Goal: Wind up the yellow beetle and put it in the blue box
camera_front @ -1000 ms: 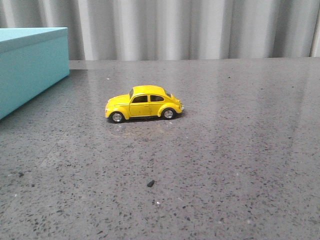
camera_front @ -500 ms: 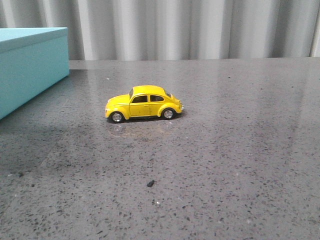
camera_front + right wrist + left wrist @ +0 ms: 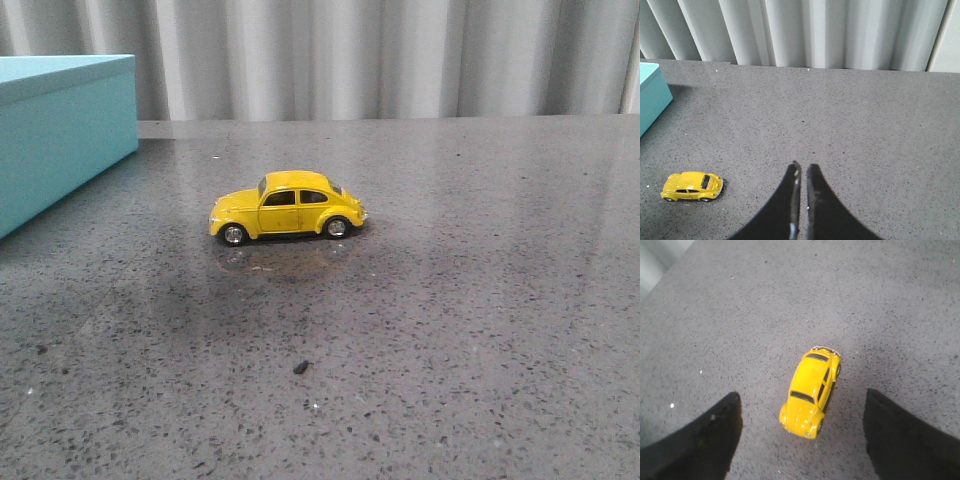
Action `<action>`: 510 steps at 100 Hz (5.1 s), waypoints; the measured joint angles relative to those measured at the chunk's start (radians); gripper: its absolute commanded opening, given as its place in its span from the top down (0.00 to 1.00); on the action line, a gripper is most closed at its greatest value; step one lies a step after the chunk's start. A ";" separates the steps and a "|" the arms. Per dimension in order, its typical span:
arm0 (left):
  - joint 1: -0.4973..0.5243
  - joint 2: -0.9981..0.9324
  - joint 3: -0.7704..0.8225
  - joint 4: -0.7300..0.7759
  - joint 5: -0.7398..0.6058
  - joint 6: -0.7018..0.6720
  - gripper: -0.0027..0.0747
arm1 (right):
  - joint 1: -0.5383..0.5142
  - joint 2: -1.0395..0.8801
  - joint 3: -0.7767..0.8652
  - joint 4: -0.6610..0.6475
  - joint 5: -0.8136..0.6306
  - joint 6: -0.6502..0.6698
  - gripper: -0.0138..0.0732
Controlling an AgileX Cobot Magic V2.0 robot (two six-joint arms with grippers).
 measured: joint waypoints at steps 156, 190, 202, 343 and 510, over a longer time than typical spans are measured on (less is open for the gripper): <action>-0.030 0.600 -0.354 0.108 0.255 0.216 0.30 | 0.000 0.000 0.000 0.000 -0.010 0.000 0.89; -0.030 0.612 -0.374 0.121 0.225 0.216 0.30 | 0.000 0.000 0.000 0.000 -0.010 0.000 0.89; -0.026 0.616 -0.374 0.125 0.225 0.216 0.30 | 0.000 0.000 0.000 0.000 -0.010 0.000 0.89; -0.022 0.618 -0.639 0.189 0.464 0.179 0.87 | 0.000 0.000 0.000 -0.016 -0.011 0.000 0.89; 0.630 0.606 -0.503 0.154 0.550 -0.257 0.77 | 0.000 0.000 0.000 -0.021 -0.018 0.000 0.89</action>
